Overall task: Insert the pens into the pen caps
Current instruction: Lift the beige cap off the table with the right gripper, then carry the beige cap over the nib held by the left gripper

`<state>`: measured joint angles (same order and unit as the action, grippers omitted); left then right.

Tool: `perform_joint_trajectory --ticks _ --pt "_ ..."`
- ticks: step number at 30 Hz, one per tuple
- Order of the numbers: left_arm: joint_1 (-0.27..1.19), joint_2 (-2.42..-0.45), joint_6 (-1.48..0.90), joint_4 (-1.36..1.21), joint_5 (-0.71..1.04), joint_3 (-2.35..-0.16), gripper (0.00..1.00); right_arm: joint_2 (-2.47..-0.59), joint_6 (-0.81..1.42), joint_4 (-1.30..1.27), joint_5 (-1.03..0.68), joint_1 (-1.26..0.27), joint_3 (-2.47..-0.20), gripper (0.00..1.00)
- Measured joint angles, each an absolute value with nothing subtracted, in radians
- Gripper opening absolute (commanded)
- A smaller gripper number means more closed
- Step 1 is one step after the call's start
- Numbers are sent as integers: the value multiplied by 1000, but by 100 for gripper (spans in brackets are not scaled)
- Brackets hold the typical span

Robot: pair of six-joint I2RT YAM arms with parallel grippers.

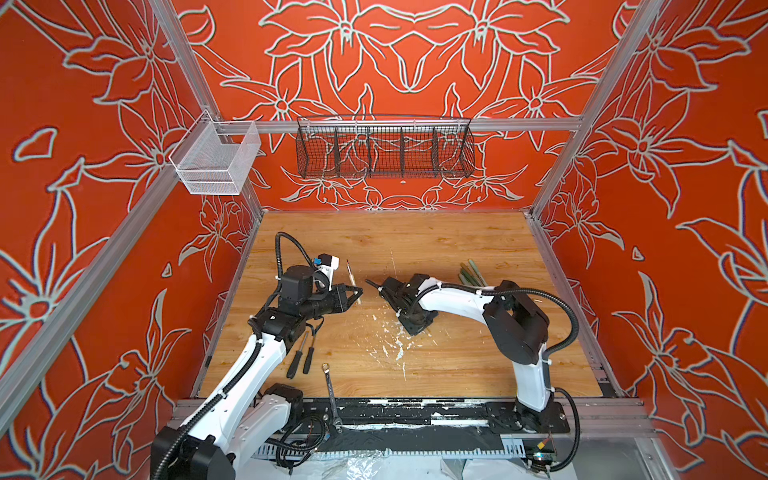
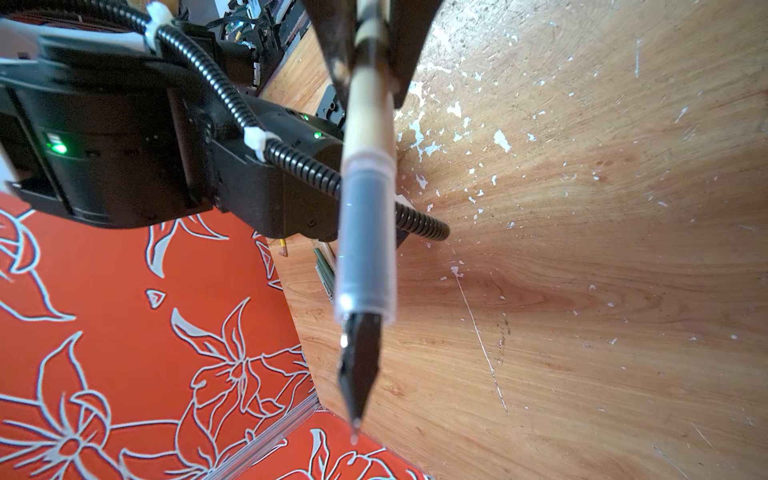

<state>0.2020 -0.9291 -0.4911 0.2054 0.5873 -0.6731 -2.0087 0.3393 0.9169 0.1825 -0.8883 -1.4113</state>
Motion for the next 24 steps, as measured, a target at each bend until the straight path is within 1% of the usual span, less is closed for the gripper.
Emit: perform_joint_trajectory --ticks 6,14,21,24 --pt "202 -930 -491 208 590 -673 0 -1992 321 882 160 -874 -1399 12" --pt "215 -974 -498 188 618 -673 0 -1882 313 741 18 -793 -1295 12" --pt "310 -1079 -507 113 633 -666 0 -1751 322 617 -115 -700 -1237 13" --pt "350 -1123 -523 36 646 -627 0 -1717 334 569 -158 -669 -1222 13"
